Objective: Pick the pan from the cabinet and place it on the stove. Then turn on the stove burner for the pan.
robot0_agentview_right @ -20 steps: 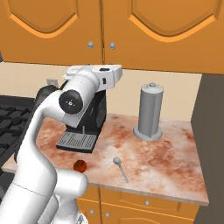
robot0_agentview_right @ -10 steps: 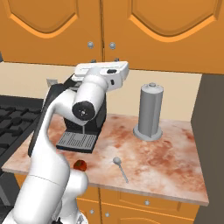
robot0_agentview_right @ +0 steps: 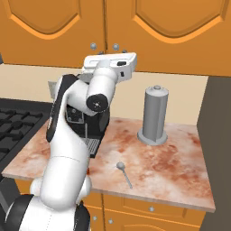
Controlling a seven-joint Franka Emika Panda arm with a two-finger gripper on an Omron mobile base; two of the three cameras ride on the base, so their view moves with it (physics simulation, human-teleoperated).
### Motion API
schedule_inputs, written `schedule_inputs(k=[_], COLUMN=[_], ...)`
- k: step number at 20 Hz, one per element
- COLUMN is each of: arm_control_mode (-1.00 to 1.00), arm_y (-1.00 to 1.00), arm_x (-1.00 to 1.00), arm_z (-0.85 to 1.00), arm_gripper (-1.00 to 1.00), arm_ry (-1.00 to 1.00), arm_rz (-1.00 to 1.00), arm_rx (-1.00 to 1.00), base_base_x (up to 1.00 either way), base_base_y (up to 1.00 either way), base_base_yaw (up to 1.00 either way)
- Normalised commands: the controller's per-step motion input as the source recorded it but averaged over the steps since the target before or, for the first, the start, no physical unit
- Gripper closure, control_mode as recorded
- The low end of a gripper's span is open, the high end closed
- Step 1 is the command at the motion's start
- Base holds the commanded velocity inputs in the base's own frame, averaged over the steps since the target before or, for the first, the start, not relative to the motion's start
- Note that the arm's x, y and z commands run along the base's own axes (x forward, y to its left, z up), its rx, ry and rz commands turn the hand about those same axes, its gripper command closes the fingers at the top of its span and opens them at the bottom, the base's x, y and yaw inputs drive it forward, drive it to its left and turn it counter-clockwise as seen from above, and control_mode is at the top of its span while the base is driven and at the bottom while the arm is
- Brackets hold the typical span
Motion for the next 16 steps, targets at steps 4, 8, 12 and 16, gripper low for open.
schedule_inputs(k=[4, 8, 12, 16], arm_control_mode=[-1.0, -1.0, -1.0, -1.0], arm_y=[-0.1, -0.03, 0.0, 0.0], arm_x=[0.26, 0.29, 0.2, 0.18], arm_z=[0.18, 0.01, 0.0, 0.0], arm_gripper=[-1.0, -1.0, -1.0, -1.0], arm_ry=[0.0, 0.0, 0.0, 0.0], arm_rz=[0.01, 0.01, 0.01, 0.02], arm_rx=[0.0, 0.0, 0.0, 0.0], base_base_x=[0.0, 0.0, 0.0, 0.0], base_base_y=[0.0, 0.0, 0.0, 0.0], base_base_yaw=[0.0, 0.0, 0.0, 0.0])
